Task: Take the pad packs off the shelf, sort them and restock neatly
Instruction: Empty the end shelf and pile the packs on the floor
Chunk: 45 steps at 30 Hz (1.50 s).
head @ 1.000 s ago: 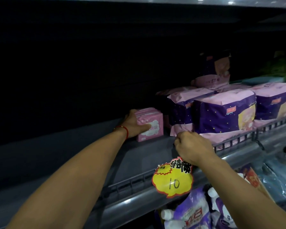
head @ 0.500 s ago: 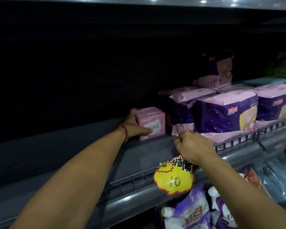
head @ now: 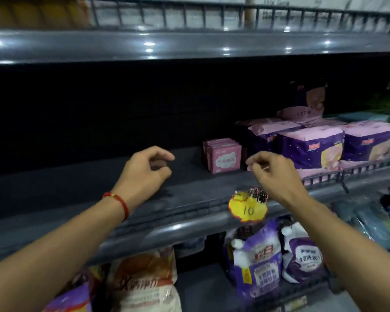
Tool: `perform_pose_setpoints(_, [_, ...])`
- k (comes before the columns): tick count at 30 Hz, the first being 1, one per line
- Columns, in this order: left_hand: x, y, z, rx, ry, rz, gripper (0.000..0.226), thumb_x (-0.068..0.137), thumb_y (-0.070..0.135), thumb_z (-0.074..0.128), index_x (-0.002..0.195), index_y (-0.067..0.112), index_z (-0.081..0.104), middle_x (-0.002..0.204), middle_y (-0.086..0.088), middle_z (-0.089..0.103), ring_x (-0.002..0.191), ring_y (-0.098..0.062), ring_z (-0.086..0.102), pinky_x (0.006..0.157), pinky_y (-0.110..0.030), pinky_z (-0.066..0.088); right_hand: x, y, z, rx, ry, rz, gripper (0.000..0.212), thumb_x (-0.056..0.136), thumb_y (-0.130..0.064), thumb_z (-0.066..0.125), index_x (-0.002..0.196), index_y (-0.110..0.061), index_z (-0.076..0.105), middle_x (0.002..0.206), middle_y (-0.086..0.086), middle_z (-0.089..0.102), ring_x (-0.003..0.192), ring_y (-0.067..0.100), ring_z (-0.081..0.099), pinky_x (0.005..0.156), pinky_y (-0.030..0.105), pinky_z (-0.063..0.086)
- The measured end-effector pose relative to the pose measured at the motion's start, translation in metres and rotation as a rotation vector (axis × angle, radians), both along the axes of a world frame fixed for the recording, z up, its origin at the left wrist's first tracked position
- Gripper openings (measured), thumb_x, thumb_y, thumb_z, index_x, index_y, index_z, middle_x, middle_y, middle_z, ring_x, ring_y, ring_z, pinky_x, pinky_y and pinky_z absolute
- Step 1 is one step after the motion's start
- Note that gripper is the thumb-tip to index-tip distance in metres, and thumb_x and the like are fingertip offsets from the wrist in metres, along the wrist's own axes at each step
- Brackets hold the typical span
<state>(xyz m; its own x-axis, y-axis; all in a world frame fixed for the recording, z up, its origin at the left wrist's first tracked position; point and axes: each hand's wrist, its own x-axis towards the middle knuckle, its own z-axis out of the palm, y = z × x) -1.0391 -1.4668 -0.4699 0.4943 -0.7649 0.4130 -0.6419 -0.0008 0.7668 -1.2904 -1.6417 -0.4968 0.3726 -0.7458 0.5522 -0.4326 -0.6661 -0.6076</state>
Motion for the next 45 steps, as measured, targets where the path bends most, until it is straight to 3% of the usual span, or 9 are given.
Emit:
perform_pose_setpoints(4, [-0.017,0.124,-0.017,-0.003,-0.052,-0.012,0.036,0.083,-0.006,0.069,0.09,0.03,0.073,0.102,0.008,0.073,0.101,-0.006,0.068,0.083,-0.026,0.055,0.012,0.092,-0.007,-0.065,-0.029,0.239,0.014,0.086,-0.016,0.063,0.085,-0.021,0.076,0.082,-0.013,0.073,0.072,0.0,0.066,0.074,0.015,0.048])
perform_pose_setpoints(8, [-0.005,0.238,-0.071,0.149,0.089,0.083,0.02,0.078,0.005,0.067,0.084,0.023,0.072,0.087,0.001,0.076,0.081,-0.012,0.069,0.077,-0.03,0.055,0.053,0.192,-0.045,0.029,0.194,0.555,0.014,0.085,-0.023,0.062,0.086,-0.023,0.076,0.082,-0.012,0.074,0.075,-0.003,0.063,0.071,0.008,0.043])
perform_pose_setpoints(12, [0.03,0.315,-0.145,0.612,0.145,0.119,0.026,0.081,0.003,0.073,0.088,0.027,0.068,0.096,-0.007,0.071,0.073,-0.012,0.061,0.065,-0.016,0.05,0.126,0.274,-0.103,0.083,0.526,0.835,0.028,0.084,-0.036,0.054,0.094,-0.024,0.078,0.092,-0.008,0.077,0.084,0.003,0.068,0.077,0.024,0.051])
perform_pose_setpoints(16, [0.073,0.364,-0.196,1.038,0.15,0.124,0.037,0.081,0.024,0.082,0.114,0.02,0.066,0.106,-0.003,0.067,0.089,-0.019,0.066,0.075,-0.027,0.058,0.197,0.34,-0.186,0.153,0.834,1.012,0.019,0.091,-0.025,0.063,0.104,-0.016,0.075,0.103,0.002,0.076,0.096,0.02,0.069,0.084,0.031,0.052])
perform_pose_setpoints(19, [0.095,0.381,-0.212,1.16,0.277,0.104,0.044,0.085,0.032,0.079,0.124,0.024,0.059,0.112,-0.002,0.063,0.097,-0.026,0.067,0.077,-0.043,0.063,0.234,0.385,-0.261,0.206,1.101,1.057,0.031,0.093,-0.027,0.065,0.122,-0.017,0.07,0.126,0.008,0.069,0.113,0.027,0.064,0.094,0.035,0.052])
perform_pose_setpoints(25, [0.116,0.381,-0.233,1.204,0.409,0.118,0.051,0.09,0.04,0.072,0.136,0.029,0.055,0.125,0.003,0.052,0.105,-0.021,0.06,0.075,-0.034,0.06,0.249,0.46,-0.4,0.424,1.359,0.932,0.054,0.094,-0.04,0.067,0.137,-0.011,0.052,0.142,0.017,0.054,0.126,0.035,0.056,0.095,0.035,0.046])
perform_pose_setpoints(33, [0.124,0.37,-0.24,1.148,0.499,0.124,0.038,0.093,0.044,0.068,0.128,0.033,0.057,0.128,0.004,0.056,0.112,-0.023,0.06,0.09,-0.041,0.059,0.216,0.518,-0.471,0.222,1.275,0.69,0.113,0.08,-0.033,0.082,0.16,-0.005,0.007,0.152,0.025,0.034,0.129,0.037,0.047,0.102,0.043,0.041])
perform_pose_setpoints(41, [0.118,0.371,-0.224,1.171,0.409,0.064,0.042,0.099,0.037,0.062,0.134,0.015,0.061,0.139,-0.002,0.051,0.121,-0.027,0.057,0.096,-0.044,0.057,0.205,0.485,-0.422,0.545,0.962,0.813,0.11,0.073,-0.046,0.085,0.155,-0.015,0.019,0.148,0.011,0.037,0.136,0.03,0.037,0.107,0.044,0.043])
perform_pose_setpoints(45, [0.113,0.379,-0.217,1.185,0.425,0.064,0.053,0.095,0.036,0.068,0.14,0.01,0.055,0.144,-0.008,0.049,0.124,-0.028,0.056,0.101,-0.046,0.054,0.191,0.445,-0.351,0.505,0.717,0.883,0.105,0.067,-0.047,0.084,0.153,-0.021,0.03,0.146,0.002,0.039,0.137,0.022,0.036,0.112,0.034,0.036])
